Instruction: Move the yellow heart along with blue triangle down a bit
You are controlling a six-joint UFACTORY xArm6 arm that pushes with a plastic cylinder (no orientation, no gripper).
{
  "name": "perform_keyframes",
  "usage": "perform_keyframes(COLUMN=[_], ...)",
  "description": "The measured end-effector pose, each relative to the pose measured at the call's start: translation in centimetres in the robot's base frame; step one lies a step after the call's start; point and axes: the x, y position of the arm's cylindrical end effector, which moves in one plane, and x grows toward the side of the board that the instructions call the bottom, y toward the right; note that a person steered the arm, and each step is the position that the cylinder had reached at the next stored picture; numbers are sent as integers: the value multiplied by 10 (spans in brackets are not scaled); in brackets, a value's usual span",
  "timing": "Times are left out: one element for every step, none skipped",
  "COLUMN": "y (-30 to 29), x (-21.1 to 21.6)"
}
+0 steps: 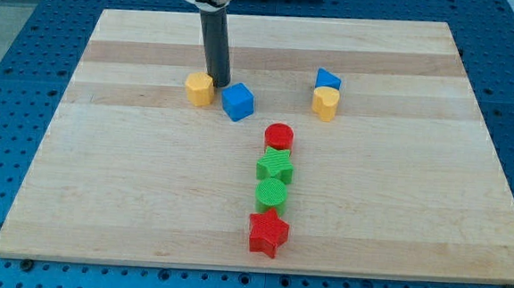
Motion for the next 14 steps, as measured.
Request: perform_keyframes(y=[8,26,31,31,32,32,35,39,44,47,48,48,49,73], x=[1,-13,-16,-10,-7,-3,0,11,22,31,35,35,8,-33])
